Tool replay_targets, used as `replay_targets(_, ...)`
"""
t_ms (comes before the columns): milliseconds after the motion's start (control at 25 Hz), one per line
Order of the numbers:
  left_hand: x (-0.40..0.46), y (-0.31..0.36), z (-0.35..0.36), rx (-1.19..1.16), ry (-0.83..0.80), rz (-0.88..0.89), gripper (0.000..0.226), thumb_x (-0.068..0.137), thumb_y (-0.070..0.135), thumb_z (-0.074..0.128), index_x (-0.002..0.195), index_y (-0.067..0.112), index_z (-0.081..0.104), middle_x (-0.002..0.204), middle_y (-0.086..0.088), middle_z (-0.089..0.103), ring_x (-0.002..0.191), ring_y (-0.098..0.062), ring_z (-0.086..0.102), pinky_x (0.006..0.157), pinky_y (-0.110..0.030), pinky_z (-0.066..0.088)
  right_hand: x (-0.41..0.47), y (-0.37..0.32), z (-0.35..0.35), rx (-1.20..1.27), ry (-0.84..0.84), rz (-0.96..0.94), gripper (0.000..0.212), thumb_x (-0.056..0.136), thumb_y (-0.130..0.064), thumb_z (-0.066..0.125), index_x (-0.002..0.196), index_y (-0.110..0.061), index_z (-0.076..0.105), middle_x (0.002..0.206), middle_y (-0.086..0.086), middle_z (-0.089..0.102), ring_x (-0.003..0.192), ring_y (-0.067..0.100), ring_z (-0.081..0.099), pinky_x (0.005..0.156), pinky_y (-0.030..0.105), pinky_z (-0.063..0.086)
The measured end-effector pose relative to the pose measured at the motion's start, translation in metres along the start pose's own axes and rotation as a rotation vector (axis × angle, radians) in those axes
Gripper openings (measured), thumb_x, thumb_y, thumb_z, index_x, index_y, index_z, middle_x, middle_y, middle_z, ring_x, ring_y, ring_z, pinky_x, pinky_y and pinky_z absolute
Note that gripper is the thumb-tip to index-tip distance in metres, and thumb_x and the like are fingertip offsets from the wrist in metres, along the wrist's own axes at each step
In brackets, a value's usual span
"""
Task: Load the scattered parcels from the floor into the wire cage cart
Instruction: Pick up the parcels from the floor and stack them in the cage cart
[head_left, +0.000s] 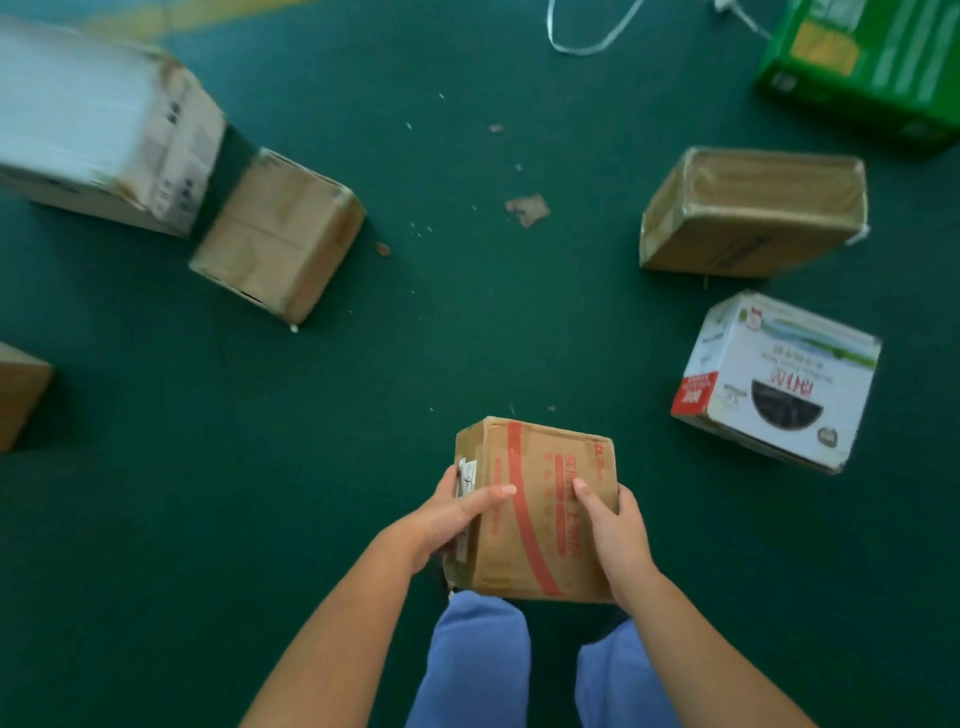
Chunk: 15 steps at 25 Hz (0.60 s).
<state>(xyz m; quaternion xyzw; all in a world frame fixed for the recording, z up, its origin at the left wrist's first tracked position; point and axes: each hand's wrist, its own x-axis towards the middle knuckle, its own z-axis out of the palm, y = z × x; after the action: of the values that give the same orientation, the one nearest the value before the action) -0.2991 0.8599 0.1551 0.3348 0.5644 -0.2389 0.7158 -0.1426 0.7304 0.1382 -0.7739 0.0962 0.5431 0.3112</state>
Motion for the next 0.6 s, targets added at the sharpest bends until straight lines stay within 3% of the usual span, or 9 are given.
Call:
replay_targets(120, -0.046, 0.02, -0.053, -0.021, 0.02, 0.028, 0.101, 0.065, 0.061, 0.072, 0.148, 0.037, 0.019, 0.136, -0.003, 0.049, 0.113, -0.021, 0.047, 0.097, -0.039, 0.033, -0.03, -0.047, 0.034, -0.02, -0.11, 0.057, 0.055, 0.086, -0.05, 0.063, 0.13, -0.022, 0.046, 0.112, 0.0, 0.063, 0.1, 0.02, 0.058, 0.084, 0.04, 0.04)
replay_targets(280, -0.084, 0.03, -0.121, -0.123, 0.064, 0.074, 0.083, 0.057, 0.067, 0.069, 0.131, 0.041, 0.041, 0.122, -0.005, 0.059, 0.11, -0.028, 0.058, 0.095, -0.055, 0.048, -0.046, -0.098, 0.092, -0.057, -0.279, 0.183, 0.082, 0.064, -0.075, 0.065, 0.128, -0.025, 0.051, 0.11, 0.005, 0.07, 0.103, 0.028, 0.063, 0.091, 0.048, 0.045)
replay_targets(440, -0.089, 0.033, -0.175, -0.266, 0.133, 0.064, 0.061, 0.077, 0.065, 0.056, 0.127, 0.03, 0.05, 0.119, -0.008, 0.064, 0.109, -0.03, 0.061, 0.096, -0.052, 0.048, -0.043, -0.13, 0.142, 0.003, -0.434, 0.243, 0.059, 0.081, -0.065, 0.055, 0.117, -0.019, 0.065, 0.104, 0.01, 0.074, 0.1, 0.032, 0.067, 0.085, 0.048, 0.053)
replay_targets(600, -0.072, 0.053, -0.216, -0.441, 0.205, 0.057, 0.047, 0.091, 0.058, 0.046, 0.118, 0.022, 0.06, 0.105, -0.008, 0.072, 0.099, -0.028, 0.066, 0.088, -0.042, 0.051, -0.027, -0.163, 0.181, 0.018, -0.545, 0.278, 0.056, 0.082, -0.061, 0.056, 0.117, -0.018, 0.065, 0.11, 0.01, 0.072, 0.105, 0.03, 0.066, 0.08, 0.043, 0.052)
